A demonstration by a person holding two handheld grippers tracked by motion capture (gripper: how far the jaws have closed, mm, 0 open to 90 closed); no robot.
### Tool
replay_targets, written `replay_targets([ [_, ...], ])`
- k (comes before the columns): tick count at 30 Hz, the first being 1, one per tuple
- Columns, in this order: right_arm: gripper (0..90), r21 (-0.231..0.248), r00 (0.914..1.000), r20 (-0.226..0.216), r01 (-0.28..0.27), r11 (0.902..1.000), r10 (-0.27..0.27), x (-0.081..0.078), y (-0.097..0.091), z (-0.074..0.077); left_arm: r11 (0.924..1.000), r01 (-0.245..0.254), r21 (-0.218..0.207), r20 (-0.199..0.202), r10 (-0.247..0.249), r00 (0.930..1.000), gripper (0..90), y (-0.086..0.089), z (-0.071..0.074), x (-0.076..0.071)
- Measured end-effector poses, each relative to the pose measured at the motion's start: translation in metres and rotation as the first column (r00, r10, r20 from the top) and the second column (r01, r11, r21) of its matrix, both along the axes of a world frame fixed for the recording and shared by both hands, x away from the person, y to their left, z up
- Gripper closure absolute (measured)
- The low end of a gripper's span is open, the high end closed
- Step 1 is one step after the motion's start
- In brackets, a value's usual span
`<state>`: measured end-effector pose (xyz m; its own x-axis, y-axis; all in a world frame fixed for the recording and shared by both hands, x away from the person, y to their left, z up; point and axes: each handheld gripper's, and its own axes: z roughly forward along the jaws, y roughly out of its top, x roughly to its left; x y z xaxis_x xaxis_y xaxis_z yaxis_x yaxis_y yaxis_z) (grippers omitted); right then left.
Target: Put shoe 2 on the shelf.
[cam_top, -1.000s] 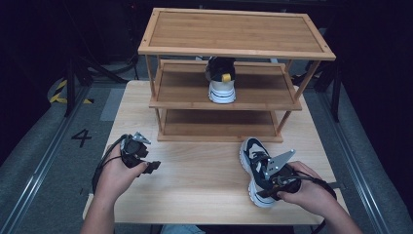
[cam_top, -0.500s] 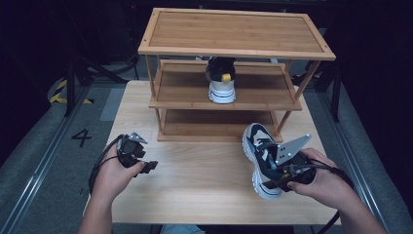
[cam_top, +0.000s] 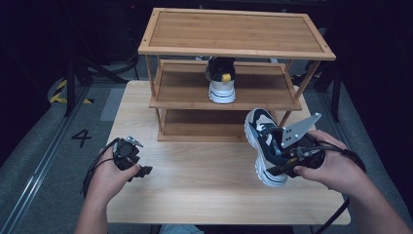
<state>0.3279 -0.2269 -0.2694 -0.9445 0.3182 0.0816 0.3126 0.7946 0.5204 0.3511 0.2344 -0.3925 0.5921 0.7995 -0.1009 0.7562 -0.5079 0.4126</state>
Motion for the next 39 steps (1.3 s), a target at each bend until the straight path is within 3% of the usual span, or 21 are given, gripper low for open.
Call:
replay_targets([
  [4,67.5,0.004,1.0000,-0.005,-0.008,1.0000,0.008,0.002,0.001,0.010,1.0000,-0.008,0.000,0.000,0.008,1.0000,36.1,0.003,0.000,-0.002],
  [10,67.5,0.006,0.9994,0.029,-0.016,0.9999,0.016,0.004,0.003,0.030,0.9993,-0.036,-0.001,-0.003,0.036,0.9993,35.7,0.010,-0.001,-0.008],
  [17,67.5,0.009,0.9991,0.042,-0.007,0.9999,0.006,0.021,0.002,0.049,0.9982,-0.060,-0.002,-0.002,0.060,0.9982,35.6,0.016,-0.001,-0.013],
  [23,67.5,0.008,0.9990,0.042,0.014,0.9999,-0.014,0.047,0.003,0.064,0.9978,-0.067,0.000,-0.005,0.067,0.9977,35.6,0.019,-0.002,-0.015],
  [26,67.5,-0.015,0.9981,0.054,0.031,0.9994,-0.030,0.063,0.005,0.067,0.9976,-0.070,-0.003,-0.005,0.070,0.9975,35.6,0.020,-0.002,-0.017],
  [37,67.4,-0.059,0.9974,0.049,0.055,0.9967,-0.052,0.119,0.017,0.062,0.9941,-0.109,0.001,-0.009,0.109,0.9940,35.6,0.033,-0.004,-0.028],
  [39,67.4,-0.062,0.9976,0.049,0.052,0.9968,-0.049,0.123,0.019,0.061,0.9929,-0.119,-0.001,-0.009,0.119,0.9929,35.6,0.034,-0.004,-0.030],
])
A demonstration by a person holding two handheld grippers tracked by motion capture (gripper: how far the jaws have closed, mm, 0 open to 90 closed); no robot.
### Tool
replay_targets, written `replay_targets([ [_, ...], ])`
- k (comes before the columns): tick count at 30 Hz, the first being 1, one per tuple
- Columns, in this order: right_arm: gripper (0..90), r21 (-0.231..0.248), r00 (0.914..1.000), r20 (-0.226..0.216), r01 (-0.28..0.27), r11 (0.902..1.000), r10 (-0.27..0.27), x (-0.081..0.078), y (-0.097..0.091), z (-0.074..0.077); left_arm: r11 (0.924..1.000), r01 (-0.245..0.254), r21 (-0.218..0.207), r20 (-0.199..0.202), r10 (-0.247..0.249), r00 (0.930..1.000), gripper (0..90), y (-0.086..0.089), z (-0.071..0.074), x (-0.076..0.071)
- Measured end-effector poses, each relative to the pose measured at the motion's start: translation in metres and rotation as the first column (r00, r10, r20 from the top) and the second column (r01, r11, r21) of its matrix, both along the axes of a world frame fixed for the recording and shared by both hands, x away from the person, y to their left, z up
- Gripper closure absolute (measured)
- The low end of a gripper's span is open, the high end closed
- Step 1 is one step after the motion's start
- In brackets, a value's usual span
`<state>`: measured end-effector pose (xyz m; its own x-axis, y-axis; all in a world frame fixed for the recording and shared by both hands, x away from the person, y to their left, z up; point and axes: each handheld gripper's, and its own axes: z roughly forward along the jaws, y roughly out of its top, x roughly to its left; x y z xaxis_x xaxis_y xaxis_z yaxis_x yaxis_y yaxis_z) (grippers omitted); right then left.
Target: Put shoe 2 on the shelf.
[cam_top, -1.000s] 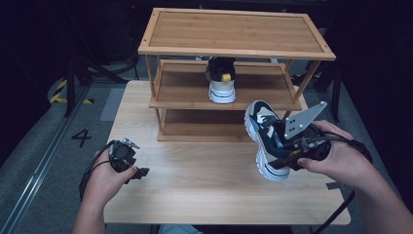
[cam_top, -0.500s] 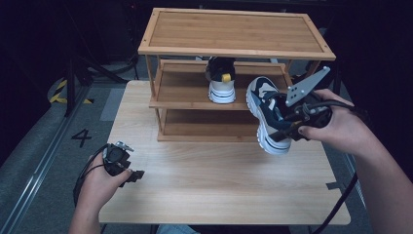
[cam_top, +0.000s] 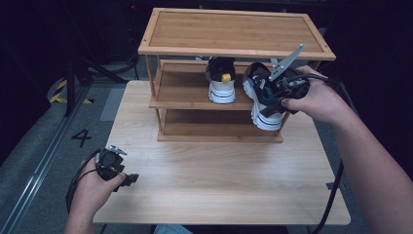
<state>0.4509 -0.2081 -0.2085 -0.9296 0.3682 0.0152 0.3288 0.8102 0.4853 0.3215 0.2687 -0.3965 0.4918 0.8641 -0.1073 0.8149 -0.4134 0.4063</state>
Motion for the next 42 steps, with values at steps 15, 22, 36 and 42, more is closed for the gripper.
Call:
replay_targets([
  [15,66.7,-0.003,0.9995,-0.025,-0.021,0.9998,0.021,0.033,0.016,-0.012,0.9995,-0.028,-0.011,-0.002,0.028,0.9996,35.6,0.011,-0.001,-0.007],
  [22,58.6,0.004,0.9988,0.045,-0.020,0.9998,0.020,0.033,0.017,-0.012,0.9998,-0.014,-0.011,0.011,0.014,0.9998,35.7,0.009,0.003,-0.001],
  [36,50.7,0.173,0.9715,0.223,0.043,0.9840,-0.081,0.014,-0.002,0.007,0.9988,0.043,-0.020,0.006,-0.043,0.9990,35.9,-0.005,0.006,0.020],
  [42,50.5,0.233,0.9464,0.294,0.064,0.9704,-0.133,-0.005,-0.024,0.020,0.9973,0.070,-0.022,0.010,-0.070,0.9975,35.9,-0.014,0.007,0.031],
])
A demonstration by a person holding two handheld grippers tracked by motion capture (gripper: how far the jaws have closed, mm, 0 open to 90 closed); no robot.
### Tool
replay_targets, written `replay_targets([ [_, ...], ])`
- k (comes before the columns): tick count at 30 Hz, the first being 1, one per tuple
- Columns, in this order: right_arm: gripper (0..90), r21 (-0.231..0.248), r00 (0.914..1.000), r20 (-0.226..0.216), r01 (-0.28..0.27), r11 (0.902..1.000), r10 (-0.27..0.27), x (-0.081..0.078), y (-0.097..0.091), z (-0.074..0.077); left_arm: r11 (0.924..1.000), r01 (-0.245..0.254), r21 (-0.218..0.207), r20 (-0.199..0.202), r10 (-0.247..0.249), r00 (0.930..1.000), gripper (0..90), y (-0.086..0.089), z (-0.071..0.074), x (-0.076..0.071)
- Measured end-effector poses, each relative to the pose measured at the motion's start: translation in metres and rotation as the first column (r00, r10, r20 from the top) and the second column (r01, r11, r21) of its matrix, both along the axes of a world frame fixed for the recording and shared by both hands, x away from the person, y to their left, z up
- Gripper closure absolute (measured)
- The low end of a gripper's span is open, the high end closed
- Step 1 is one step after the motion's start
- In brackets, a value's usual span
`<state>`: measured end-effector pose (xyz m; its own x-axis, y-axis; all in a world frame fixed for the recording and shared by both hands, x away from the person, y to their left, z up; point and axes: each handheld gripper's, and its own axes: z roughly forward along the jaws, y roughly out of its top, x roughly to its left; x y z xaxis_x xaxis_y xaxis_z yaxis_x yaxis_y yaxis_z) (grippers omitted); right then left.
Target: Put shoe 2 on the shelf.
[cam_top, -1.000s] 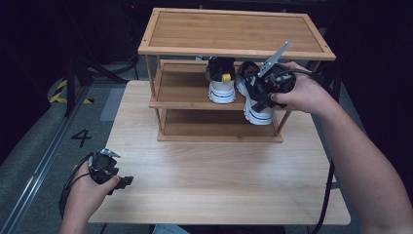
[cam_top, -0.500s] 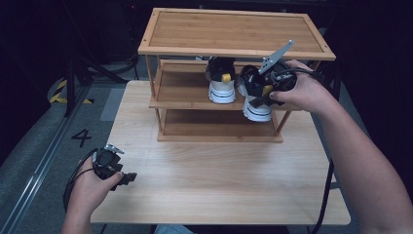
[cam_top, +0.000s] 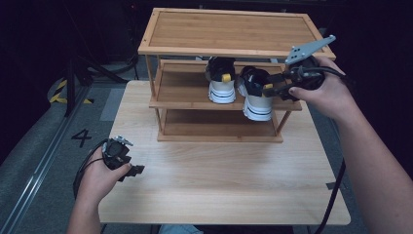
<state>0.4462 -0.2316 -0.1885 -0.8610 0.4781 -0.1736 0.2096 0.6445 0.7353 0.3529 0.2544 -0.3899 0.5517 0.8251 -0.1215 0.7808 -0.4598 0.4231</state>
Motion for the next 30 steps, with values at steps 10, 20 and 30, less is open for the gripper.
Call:
replay_targets([
  [10,77.5,0.099,0.9991,-0.042,0.012,0.9950,-0.008,-0.034,-0.029,-0.004,0.9987,0.051,0.004,-0.002,-0.051,0.9987,35.9,-0.016,0.000,0.015],
  [20,90.0,0.091,0.9920,-0.124,0.037,0.9951,-0.026,-0.027,-0.025,-0.043,0.9990,0.041,0.018,-0.001,-0.041,0.9991,35.9,-0.014,-0.001,0.014],
  [30,90.0,0.093,0.9852,-0.168,0.049,0.9944,-0.033,-0.006,-0.023,-0.059,0.9999,-0.008,0.015,-0.011,0.008,0.9999,35.9,0.001,-0.004,-0.001],
])
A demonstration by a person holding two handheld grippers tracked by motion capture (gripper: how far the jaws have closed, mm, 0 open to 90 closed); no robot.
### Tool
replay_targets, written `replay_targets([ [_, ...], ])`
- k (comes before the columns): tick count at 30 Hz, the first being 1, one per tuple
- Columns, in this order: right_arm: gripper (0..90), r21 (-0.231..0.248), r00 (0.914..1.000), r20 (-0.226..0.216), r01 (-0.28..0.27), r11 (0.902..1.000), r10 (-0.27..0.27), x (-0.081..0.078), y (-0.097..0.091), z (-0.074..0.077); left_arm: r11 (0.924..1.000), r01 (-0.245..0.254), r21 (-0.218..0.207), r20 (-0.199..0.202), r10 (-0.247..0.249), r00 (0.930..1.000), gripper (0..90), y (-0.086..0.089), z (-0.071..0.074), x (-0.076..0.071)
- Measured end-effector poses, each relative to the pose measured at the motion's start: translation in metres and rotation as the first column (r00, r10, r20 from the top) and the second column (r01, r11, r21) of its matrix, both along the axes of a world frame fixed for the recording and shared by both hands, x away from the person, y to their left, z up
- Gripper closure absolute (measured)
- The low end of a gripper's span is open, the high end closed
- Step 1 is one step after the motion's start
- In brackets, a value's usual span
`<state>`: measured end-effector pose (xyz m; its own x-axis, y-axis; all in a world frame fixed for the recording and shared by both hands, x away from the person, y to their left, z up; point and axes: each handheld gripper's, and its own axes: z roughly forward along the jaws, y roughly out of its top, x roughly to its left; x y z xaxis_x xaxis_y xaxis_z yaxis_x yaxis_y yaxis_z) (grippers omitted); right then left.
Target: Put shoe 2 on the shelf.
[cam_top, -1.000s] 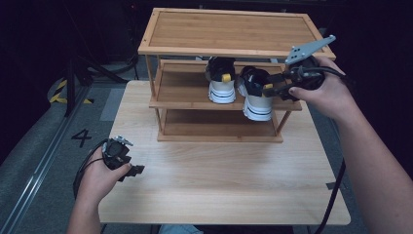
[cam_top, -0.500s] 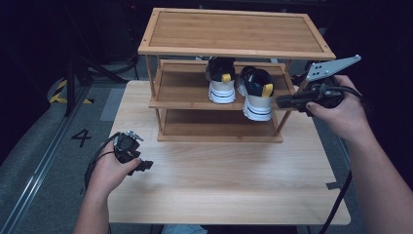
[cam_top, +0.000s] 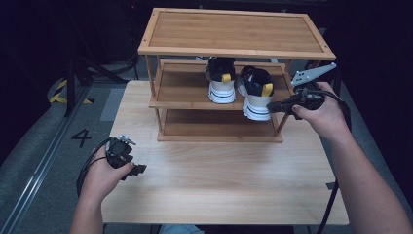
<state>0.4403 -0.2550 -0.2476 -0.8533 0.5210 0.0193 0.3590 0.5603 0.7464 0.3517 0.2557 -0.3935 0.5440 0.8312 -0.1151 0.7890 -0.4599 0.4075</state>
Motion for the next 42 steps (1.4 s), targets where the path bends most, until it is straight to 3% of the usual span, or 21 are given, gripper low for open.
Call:
replay_targets([
  [9,90.0,-0.029,0.9991,0.032,0.027,0.9992,-0.026,0.020,0.006,-0.003,0.9992,-0.039,0.004,-0.003,0.039,0.9992,35.9,0.010,-0.002,-0.013],
  [21,90.0,0.028,0.9976,0.038,0.056,0.9980,-0.057,0.046,0.010,-0.013,0.9983,-0.058,-0.002,0.000,0.058,0.9983,35.9,0.017,-0.002,-0.019],
  [36,90.0,0.010,0.9944,0.074,0.075,0.9972,-0.075,0.048,0.022,-0.015,0.9988,-0.049,-0.007,-0.002,0.049,0.9988,35.9,0.015,-0.001,-0.015],
  [39,90.0,-0.002,0.9936,0.087,0.072,0.9974,-0.072,0.044,0.023,-0.014,0.9991,-0.042,-0.007,0.003,0.042,0.9991,35.9,0.014,-0.001,-0.013],
  [42,86.5,0.016,0.9930,0.098,0.064,0.9978,-0.066,0.037,0.021,-0.009,0.9994,-0.033,-0.008,0.001,0.033,0.9995,35.8,0.011,-0.001,-0.011],
])
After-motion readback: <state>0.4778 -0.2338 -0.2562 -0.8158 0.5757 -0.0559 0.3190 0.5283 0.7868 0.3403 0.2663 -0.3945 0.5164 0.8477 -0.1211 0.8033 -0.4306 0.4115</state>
